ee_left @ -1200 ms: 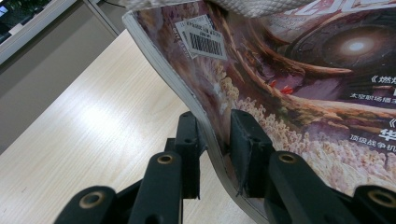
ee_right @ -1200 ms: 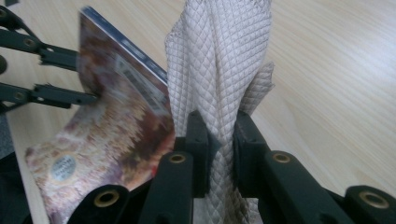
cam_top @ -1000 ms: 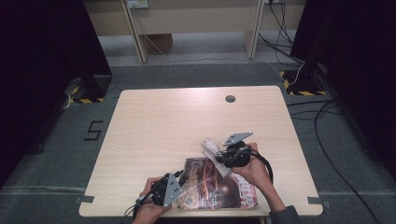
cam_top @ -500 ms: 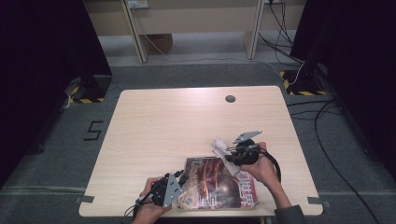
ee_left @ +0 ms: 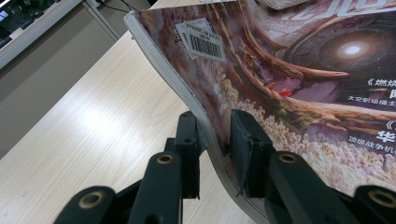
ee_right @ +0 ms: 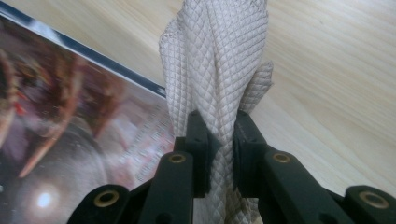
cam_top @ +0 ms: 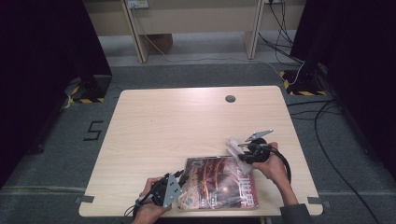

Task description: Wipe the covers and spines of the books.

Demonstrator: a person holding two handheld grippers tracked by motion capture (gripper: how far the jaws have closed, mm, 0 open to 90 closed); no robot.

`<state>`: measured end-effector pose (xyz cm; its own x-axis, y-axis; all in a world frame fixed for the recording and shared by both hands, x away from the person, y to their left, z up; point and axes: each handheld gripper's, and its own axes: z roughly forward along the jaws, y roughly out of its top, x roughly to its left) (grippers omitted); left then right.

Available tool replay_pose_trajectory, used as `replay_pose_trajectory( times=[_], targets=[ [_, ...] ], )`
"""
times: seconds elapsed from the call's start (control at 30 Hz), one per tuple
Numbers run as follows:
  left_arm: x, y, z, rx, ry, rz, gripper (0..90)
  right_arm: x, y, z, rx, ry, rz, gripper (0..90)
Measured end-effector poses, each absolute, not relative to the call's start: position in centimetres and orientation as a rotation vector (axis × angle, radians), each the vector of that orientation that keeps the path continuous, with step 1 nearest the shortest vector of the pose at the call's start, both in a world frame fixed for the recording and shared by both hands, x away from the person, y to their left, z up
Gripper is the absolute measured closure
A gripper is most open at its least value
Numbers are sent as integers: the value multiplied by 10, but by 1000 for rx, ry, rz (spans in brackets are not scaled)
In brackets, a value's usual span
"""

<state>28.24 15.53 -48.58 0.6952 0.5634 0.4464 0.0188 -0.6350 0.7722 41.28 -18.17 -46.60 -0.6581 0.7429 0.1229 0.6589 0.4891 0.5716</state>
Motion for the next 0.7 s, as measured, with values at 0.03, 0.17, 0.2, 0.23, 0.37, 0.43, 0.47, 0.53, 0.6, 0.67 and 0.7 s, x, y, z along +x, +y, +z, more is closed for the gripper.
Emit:
replay_pose_trajectory(
  times=[0.03, 0.17, 0.2, 0.23, 0.37, 0.43, 0.47, 0.53, 0.6, 0.67, 0.7],
  targets=[
    [282, 155, -486, 2120, 445, 888, 733, 414, -184, -467, 1241, 2582, 895, 793],
    [282, 155, -485, 2119, 438, 892, 734, 417, -195, -473, 1295, 2565, 866, 793],
    [282, 155, -485, 2118, 436, 893, 733, 418, -198, -474, 1304, 2560, 858, 793],
    [282, 155, -485, 2118, 437, 891, 733, 419, -200, -476, 1318, 2557, 849, 793],
    [282, 155, -485, 2115, 436, 892, 733, 421, -209, -480, 1360, 2541, 856, 792],
    [282, 155, -485, 2116, 437, 890, 733, 422, -210, -481, 1370, 2542, 858, 792],
    [282, 155, -485, 2116, 438, 890, 733, 422, -212, -481, 1377, 2539, 859, 792],
    [282, 155, -485, 2115, 436, 892, 733, 423, -212, -481, 1381, 2540, 861, 791],
    [282, 156, -485, 2115, 437, 890, 733, 423, -214, -481, 1392, 2536, 862, 790],
    [282, 156, -485, 2114, 439, 889, 733, 423, -215, -481, 1399, 2530, 851, 791],
    [282, 156, -485, 2113, 439, 888, 733, 423, -217, -481, 1400, 2527, 848, 791]
  ],
)
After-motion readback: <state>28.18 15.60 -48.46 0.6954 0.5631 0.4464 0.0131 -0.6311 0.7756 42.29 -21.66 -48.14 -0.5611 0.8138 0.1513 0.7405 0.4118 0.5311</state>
